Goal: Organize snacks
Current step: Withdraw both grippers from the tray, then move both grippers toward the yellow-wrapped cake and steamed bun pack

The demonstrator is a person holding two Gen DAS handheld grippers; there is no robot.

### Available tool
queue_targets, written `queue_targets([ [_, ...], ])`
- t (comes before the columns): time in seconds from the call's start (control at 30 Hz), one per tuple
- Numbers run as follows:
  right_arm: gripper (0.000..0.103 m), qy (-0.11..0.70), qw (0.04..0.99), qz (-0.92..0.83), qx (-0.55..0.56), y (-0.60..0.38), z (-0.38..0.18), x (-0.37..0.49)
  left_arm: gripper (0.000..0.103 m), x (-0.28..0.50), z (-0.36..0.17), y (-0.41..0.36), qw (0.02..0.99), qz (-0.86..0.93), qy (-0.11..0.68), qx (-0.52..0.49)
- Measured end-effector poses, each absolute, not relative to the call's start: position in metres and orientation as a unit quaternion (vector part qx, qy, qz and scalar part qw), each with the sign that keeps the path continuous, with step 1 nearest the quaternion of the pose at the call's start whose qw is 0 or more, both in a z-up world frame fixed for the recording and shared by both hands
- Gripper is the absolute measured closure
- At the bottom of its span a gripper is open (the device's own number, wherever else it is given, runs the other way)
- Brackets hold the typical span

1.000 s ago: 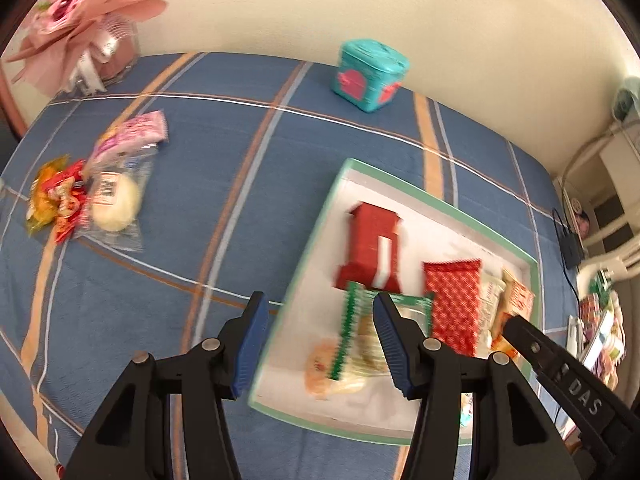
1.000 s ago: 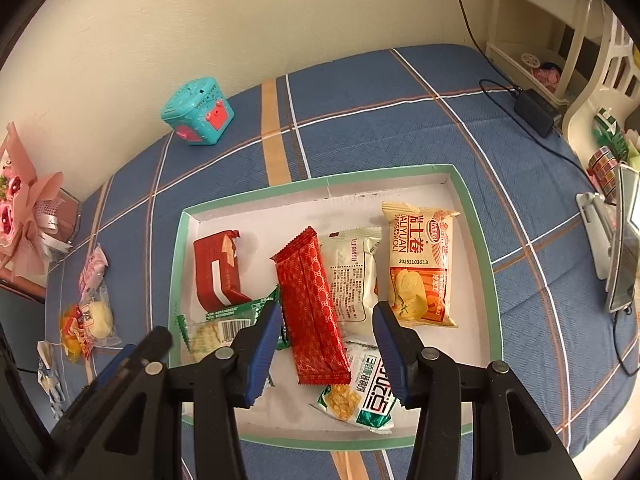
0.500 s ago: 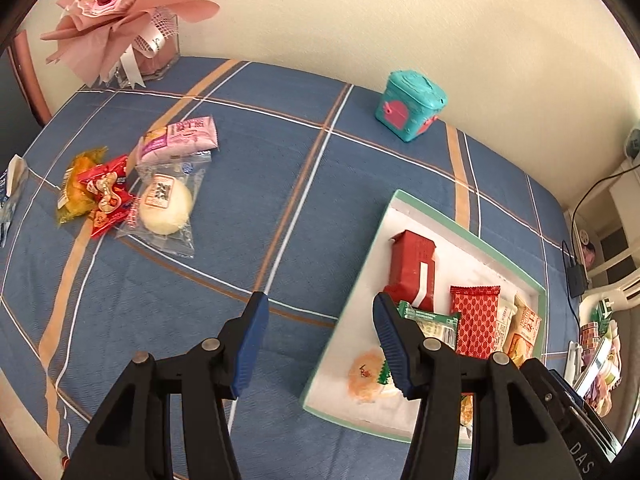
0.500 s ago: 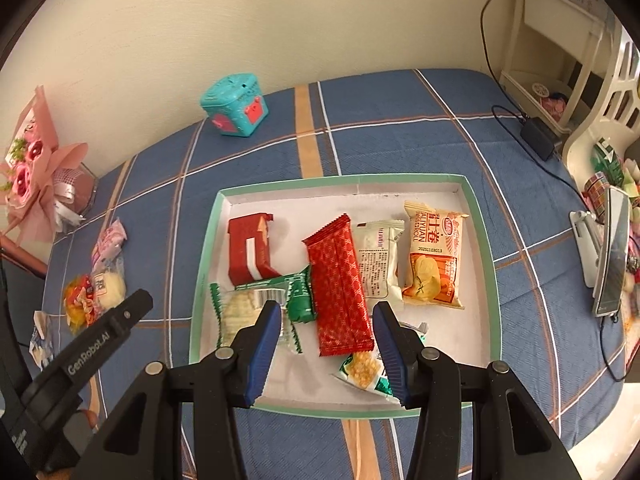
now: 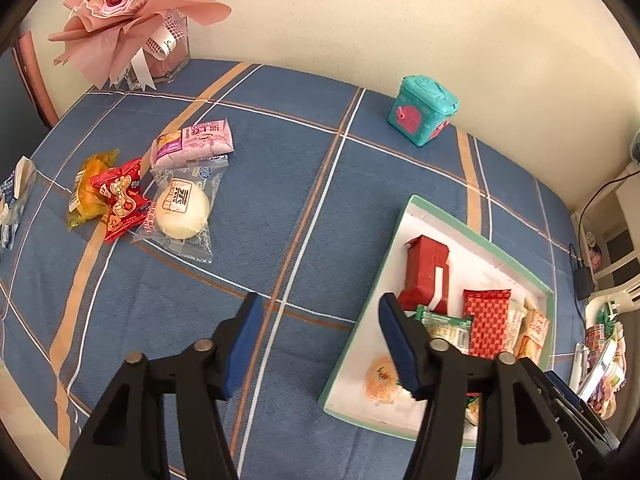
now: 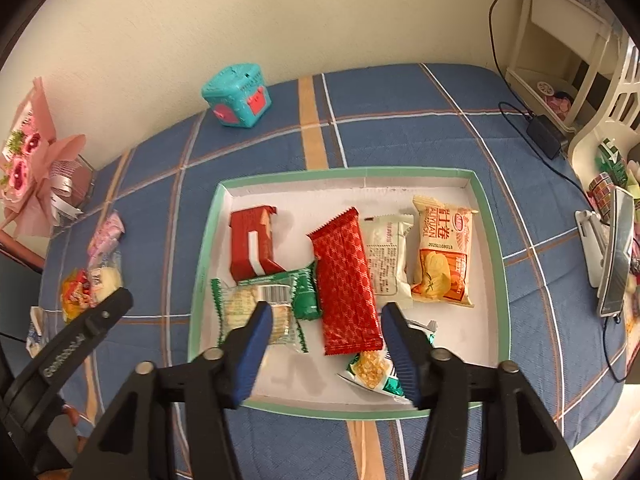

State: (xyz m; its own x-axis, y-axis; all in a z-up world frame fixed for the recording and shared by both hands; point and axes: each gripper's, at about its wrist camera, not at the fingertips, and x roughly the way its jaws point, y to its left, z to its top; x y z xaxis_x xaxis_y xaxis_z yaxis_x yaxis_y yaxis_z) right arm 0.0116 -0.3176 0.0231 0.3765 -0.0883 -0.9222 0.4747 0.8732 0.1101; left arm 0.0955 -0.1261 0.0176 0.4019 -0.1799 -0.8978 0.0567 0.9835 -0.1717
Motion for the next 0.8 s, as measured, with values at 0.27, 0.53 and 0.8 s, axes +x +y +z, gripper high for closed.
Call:
queue_targets([
  [0.27,0.019,0.554,0.796,-0.176,0.169,-0.317,-0.001,0.017,0.030,0.099,0.006,-0.123,0.832,-0.054,0.551,-0.049],
  [0.53,0.006,0.556,0.796,-0.176,0.160,-0.315,-0.006,0.021,0.026,0.102,-0.002,-0.117,0.828,-0.042,0.557,-0.048],
  [0.8,0.000,0.544,0.805,-0.181,0.153,-0.315,-0.002,0.021,0.009,0.104,-0.005,-0.115,0.837,-0.032,0.546,-0.036],
])
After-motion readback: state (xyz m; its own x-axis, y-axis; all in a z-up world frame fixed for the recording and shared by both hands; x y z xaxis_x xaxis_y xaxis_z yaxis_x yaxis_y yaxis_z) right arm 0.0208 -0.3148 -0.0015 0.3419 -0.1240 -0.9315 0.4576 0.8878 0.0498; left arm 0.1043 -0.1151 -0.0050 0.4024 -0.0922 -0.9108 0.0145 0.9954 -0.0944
